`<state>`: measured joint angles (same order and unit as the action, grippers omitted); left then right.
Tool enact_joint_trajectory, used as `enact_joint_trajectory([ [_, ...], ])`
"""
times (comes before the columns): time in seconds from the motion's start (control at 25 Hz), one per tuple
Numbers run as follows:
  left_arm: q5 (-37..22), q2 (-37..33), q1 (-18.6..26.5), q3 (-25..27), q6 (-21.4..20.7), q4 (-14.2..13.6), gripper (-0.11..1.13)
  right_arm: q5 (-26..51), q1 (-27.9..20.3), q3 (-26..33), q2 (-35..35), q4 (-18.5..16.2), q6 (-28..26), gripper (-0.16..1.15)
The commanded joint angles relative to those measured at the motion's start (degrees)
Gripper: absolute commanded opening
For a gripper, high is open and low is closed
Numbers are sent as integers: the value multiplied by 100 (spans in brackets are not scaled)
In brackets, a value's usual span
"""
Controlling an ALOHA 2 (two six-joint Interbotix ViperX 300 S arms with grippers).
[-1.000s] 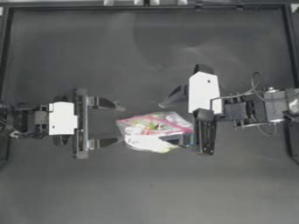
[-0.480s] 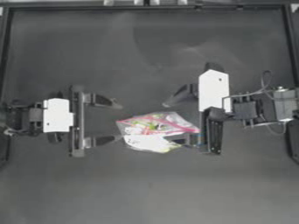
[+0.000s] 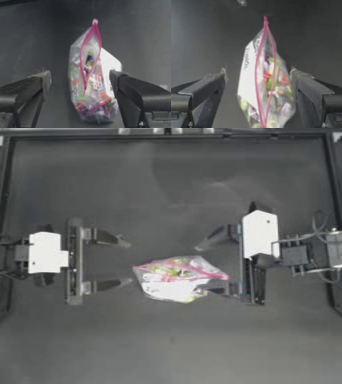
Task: Put candy in bag
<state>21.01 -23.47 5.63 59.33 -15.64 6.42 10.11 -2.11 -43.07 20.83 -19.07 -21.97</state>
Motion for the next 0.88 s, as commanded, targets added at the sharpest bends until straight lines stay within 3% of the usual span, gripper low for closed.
enact_joint_trajectory([
  [0.04, -167, -352, 0, -88, 0, 0, 99, -158, -62, -97, 246, -26, 0, 102],
  [0.52, -668, -1011, -53, 70, 18, 9, 97, -694, -211, -686, 721, -35, 9, 101],
  [0.88, -686, -1521, -114, 299, 35, 9, 97, -712, -220, -923, 1134, -35, 9, 101],
])
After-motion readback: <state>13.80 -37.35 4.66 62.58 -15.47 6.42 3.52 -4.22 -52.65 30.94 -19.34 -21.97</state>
